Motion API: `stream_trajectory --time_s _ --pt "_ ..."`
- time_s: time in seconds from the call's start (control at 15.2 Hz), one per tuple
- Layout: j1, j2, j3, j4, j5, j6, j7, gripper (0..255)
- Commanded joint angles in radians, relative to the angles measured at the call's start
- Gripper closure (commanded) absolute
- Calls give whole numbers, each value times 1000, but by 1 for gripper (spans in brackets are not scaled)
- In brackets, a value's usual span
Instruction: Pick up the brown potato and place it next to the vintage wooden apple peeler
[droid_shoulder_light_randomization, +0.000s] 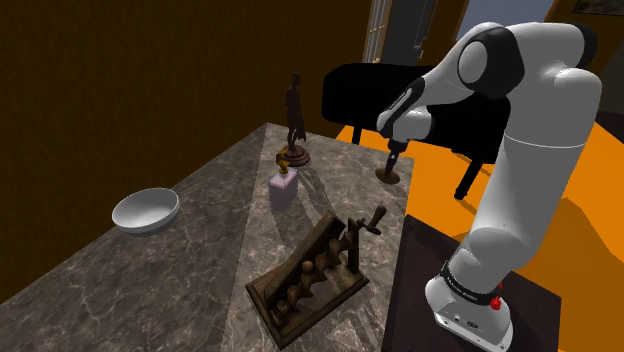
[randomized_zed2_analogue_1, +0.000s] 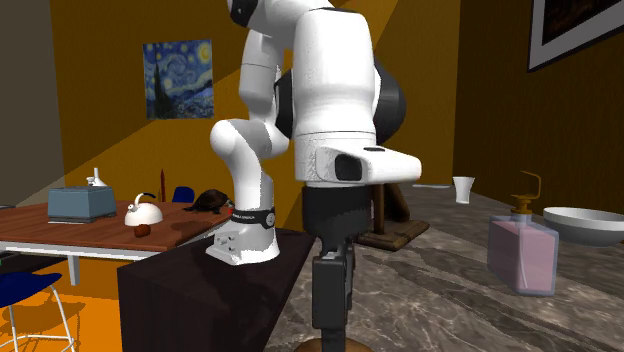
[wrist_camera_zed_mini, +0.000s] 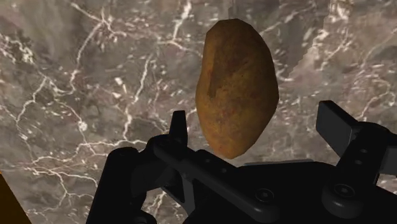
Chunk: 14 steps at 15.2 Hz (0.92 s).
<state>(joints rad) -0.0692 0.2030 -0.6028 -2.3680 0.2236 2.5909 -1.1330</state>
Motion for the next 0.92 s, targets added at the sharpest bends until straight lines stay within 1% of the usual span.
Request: stream_trajectory --time_s 0.0,0.33,0.79,0.86 --pt "-18 38 20 11 46 21 -37 0" --pt "-51 104 64 20 120 66 -89 0" --pt "-51 103 64 20 120 66 -89 0" --pt "-51 103 64 20 120 66 -89 255"
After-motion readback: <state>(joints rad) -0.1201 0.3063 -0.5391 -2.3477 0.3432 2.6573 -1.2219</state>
